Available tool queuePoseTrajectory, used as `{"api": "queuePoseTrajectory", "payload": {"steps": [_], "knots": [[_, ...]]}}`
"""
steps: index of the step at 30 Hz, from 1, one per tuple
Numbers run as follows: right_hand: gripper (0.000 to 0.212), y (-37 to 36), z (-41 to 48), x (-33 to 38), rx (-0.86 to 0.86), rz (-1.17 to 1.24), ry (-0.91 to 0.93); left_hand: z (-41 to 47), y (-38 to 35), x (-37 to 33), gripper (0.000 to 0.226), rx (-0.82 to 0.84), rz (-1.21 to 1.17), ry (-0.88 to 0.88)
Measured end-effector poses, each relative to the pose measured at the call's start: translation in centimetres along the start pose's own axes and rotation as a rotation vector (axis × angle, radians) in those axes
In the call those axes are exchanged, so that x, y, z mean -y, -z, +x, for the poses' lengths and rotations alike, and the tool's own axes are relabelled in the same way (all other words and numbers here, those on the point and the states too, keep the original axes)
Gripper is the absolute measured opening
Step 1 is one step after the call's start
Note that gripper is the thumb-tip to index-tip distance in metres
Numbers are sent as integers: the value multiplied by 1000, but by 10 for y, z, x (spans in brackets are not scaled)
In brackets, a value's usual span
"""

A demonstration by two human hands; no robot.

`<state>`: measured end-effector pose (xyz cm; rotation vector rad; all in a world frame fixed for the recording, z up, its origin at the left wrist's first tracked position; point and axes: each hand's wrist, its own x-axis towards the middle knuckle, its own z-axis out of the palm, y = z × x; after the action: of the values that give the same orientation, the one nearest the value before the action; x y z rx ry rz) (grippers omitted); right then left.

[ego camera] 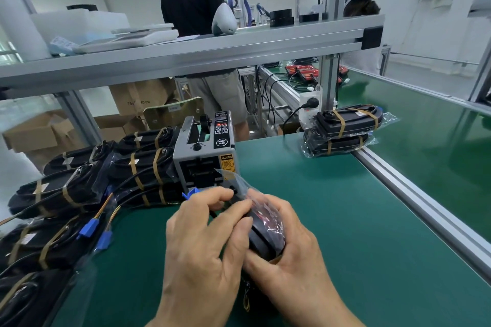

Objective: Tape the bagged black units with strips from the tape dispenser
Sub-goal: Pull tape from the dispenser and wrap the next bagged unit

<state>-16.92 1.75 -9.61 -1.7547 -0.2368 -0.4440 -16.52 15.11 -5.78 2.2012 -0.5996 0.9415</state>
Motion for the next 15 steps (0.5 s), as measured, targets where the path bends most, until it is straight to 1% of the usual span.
{"api": "queuePoseTrajectory", "payload": {"steps": [2, 5, 8, 10, 12, 15], "knots": [[57, 0, 1, 1, -4, 17, -2, -2, -1, -2, 40, 23, -61, 54], [56, 0, 4, 1, -9, 23, -1, 2, 0, -5, 41, 78, -144, 158], [56, 0, 5, -1, -10, 28, 7, 10, 1, -4, 49, 151, -125, 241], [56, -1, 5, -2, -13, 17, 8, 12, 1, -2, 57, 199, -93, 268], [57, 0, 5, -5, -22, 23, 7, 12, -1, -2, 60, 244, -96, 275], [59, 0, 7, -11, -27, 29, 23, 12, -5, -4, 62, 333, -179, 332]]}}
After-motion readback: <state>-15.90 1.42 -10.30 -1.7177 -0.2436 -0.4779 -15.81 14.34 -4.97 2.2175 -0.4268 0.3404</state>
